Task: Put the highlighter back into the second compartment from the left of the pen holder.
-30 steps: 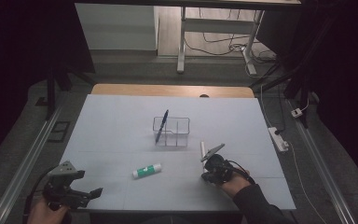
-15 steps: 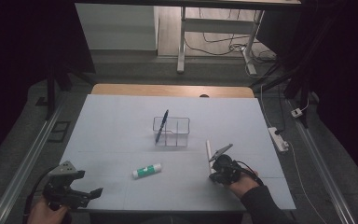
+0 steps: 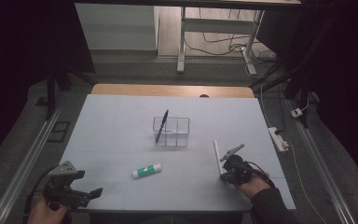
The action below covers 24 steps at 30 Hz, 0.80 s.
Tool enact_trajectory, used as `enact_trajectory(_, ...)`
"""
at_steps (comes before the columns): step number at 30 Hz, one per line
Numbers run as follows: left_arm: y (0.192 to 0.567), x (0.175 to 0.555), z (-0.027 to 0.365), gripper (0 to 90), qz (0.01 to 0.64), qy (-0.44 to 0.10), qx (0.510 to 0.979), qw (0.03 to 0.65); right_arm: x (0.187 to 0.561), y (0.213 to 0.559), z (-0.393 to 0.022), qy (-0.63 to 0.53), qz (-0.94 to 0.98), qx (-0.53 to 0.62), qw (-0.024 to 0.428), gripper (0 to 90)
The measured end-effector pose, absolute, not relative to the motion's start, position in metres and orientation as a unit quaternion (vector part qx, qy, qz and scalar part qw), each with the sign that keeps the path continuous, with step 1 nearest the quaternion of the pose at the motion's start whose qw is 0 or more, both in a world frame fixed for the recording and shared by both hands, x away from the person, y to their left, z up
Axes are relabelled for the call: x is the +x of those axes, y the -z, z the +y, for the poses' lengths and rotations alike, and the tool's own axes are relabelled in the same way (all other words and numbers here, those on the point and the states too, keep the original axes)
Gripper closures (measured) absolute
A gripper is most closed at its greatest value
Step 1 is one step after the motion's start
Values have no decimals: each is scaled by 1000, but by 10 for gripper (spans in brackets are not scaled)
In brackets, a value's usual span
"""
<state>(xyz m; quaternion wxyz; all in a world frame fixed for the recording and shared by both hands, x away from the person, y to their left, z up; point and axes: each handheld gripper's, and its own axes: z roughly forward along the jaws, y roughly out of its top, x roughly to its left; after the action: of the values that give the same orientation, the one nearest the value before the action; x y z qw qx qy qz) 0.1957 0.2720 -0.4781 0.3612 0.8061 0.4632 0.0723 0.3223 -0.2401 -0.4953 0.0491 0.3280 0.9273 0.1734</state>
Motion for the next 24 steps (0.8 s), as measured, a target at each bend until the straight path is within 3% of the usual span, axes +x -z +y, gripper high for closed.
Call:
enact_trajectory(18, 478, 196, 272, 12, 464, -73, 806, 360, 327, 492, -277, -179, 908, 375, 57, 890)
enact_trajectory(21, 478, 196, 272, 12, 464, -72, 806, 361, 328, 485, -281, -197, 897, 390, 61, 824)
enact_trajectory(24, 478, 196, 272, 12, 465, -72, 805, 361, 334, 475, -288, -209, 878, 421, 91, 681)
